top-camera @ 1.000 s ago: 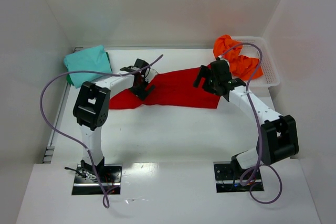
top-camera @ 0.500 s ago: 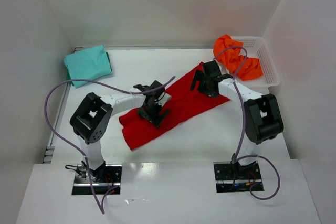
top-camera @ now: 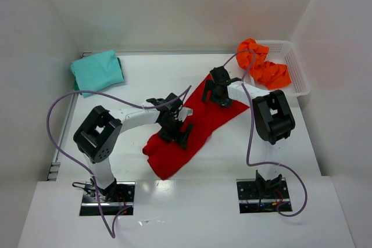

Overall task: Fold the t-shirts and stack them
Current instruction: Rotate the tshirt 90 degrees

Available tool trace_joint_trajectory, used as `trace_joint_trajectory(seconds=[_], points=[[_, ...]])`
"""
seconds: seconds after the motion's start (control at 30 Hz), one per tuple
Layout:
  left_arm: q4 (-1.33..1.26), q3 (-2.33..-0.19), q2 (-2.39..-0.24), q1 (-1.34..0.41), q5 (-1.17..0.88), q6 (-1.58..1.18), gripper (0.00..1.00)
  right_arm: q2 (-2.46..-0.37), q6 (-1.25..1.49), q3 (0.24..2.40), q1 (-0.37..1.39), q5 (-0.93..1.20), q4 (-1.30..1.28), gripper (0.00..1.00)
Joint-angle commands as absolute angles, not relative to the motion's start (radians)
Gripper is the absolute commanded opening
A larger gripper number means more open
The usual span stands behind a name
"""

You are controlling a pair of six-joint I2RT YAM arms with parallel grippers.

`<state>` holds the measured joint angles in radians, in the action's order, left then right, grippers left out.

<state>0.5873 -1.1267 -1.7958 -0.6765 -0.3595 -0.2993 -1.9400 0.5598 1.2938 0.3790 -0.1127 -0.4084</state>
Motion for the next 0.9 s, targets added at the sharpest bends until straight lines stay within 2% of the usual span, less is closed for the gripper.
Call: trace_joint_trajectory(seconds=[0.0, 0.3, 0.43, 0.6, 0.7, 0.87], points=[[0.519, -1.078, -1.833, -0.699, -0.483, -0.328, 0.99, -2.029, 0.574, 1.370, 0.408, -0.104, -0.390, 1.00], [0.500, -1.098, -1.867, -0.699, -0.604, -0.316, 0.99, -2.201, 0.551, 1.613, 0.419, -0.011, -0.370, 1.00], [0.482, -1.111, -1.833, -0.709, -0.614, -0.354, 0.99, -2.295, 0.505, 1.817, 0.439, 0.003, -0.399, 1.00], [0.457, -1.143, -1.812, -0.709, -0.566, -0.397, 0.99, -2.379, 0.492, 1.959, 0.448, 0.047, -0.429, 1.00], [0.517, -1.177, -1.777, -0.709, -0.467, -0.397, 0.99, -2.366, 0.482, 1.985, 0.448, 0.037, -0.454, 1.00], [0.558, -1.186, -1.565, -0.709, -0.313, -0.454, 0.99, -2.119, 0.449, 1.829, 0.448, -0.012, -0.381, 1.00]])
